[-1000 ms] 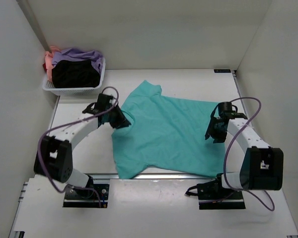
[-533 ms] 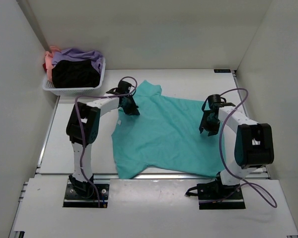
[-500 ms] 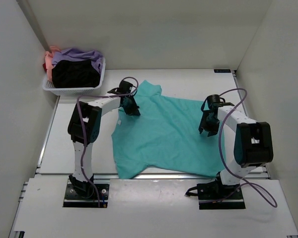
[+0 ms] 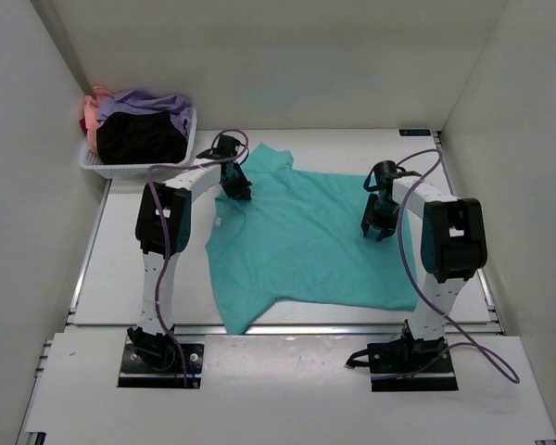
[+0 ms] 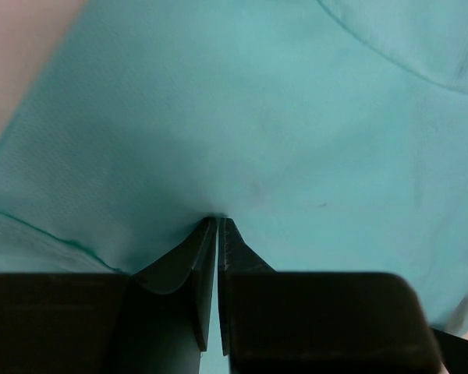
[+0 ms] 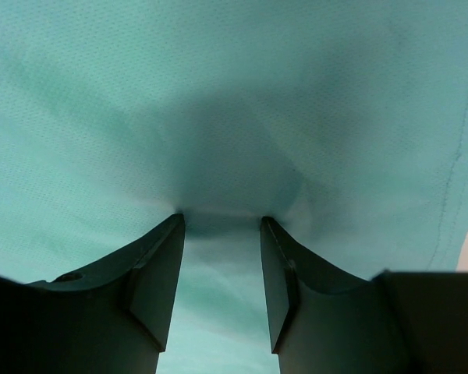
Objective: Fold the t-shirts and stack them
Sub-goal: Flatten out the tshirt, then grap the side of the flattened tshirt closest away from the robot with both arms
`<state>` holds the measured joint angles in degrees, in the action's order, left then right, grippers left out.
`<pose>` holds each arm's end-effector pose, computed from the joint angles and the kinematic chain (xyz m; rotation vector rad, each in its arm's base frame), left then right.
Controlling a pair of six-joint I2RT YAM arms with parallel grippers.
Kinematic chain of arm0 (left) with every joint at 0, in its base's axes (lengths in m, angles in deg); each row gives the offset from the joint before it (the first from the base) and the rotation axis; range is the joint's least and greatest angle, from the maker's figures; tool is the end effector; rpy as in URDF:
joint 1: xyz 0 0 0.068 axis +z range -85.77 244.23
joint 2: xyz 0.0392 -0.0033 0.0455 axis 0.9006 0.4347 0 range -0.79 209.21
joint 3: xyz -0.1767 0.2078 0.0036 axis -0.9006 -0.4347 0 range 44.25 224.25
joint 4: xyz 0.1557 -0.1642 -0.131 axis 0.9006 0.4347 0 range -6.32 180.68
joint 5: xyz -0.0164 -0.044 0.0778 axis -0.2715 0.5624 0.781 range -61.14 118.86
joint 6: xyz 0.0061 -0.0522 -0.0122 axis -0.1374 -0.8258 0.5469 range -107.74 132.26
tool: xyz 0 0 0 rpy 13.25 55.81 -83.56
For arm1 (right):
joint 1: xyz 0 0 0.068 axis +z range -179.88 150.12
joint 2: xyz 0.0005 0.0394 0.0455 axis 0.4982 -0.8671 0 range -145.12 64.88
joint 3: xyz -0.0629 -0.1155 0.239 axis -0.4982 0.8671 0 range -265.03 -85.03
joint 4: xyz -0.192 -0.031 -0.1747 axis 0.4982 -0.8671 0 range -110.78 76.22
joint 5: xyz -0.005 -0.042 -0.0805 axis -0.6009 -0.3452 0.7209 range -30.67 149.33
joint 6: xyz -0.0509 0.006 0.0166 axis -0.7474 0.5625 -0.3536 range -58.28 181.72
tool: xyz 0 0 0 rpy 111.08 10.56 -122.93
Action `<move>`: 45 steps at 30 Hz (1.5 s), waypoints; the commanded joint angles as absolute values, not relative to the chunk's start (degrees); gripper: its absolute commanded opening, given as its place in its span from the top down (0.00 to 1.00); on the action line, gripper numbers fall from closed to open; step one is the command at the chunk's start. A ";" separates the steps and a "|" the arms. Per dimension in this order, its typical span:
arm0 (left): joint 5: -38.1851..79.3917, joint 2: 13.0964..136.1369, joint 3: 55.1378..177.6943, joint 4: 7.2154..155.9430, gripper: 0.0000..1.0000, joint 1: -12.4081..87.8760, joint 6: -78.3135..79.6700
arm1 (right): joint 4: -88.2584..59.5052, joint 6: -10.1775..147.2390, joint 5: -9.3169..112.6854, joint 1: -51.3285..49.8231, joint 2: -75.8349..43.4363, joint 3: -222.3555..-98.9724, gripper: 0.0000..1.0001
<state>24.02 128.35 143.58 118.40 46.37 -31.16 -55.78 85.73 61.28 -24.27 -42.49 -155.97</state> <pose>0.4521 -0.1489 0.1497 -0.5870 2.7083 -0.4201 0.3520 0.0333 0.1609 0.4749 2.8989 0.0275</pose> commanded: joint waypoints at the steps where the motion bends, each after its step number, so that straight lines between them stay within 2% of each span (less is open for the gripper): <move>1: 28.78 132.09 148.92 122.79 0.82 49.11 -29.93 | -50.79 85.19 61.36 -24.34 -47.87 -161.29 0.59; 5: 28.69 136.14 157.51 125.25 0.81 51.31 -29.93 | -60.17 87.12 60.91 -25.05 -54.72 -176.75 0.59; 8: 29.75 140.26 165.85 128.93 0.78 51.75 -29.58 | -60.54 86.33 60.56 -24.69 -56.05 -183.53 0.58; 12: 27.02 143.43 178.95 133.33 0.68 52.28 -28.00 | -62.99 84.31 61.43 -25.13 -57.64 -190.49 0.58; 15: 25.62 138.90 181.18 137.20 0.66 52.02 -24.49 | -64.41 81.41 63.36 -25.83 -54.76 -191.83 0.56; 17: 24.83 132.24 175.41 136.86 0.63 51.49 -22.74 | -62.31 80.35 61.44 -27.15 -50.10 -186.93 0.55; 24: 26.40 97.61 129.58 132.20 0.64 49.38 -20.44 | -58.96 80.17 61.60 -29.79 -25.15 -159.43 0.53; 29: 26.85 81.58 104.07 134.57 0.63 45.51 -20.17 | -60.01 82.28 63.90 -35.58 -10.90 -142.80 0.54; 31: 25.36 74.22 96.92 133.44 0.61 44.47 -22.36 | -59.75 83.94 63.28 -38.92 -7.46 -139.80 0.54; 33: 23.86 69.64 88.58 131.60 0.51 44.37 -24.29 | -59.14 83.95 63.01 -38.85 -5.96 -138.73 0.54; 35: 21.50 66.46 84.97 129.14 0.40 44.81 -25.88 | -59.14 83.60 63.80 -37.09 -7.01 -139.34 0.54; 36: 20.87 65.58 83.37 128.51 0.37 44.29 -26.50 | -59.31 83.25 64.24 -35.96 -7.19 -139.17 0.54; 45: 22.18 66.45 78.44 120.87 0.40 40.25 -31.16 | -57.64 82.72 65.83 -35.68 -9.38 -138.47 0.53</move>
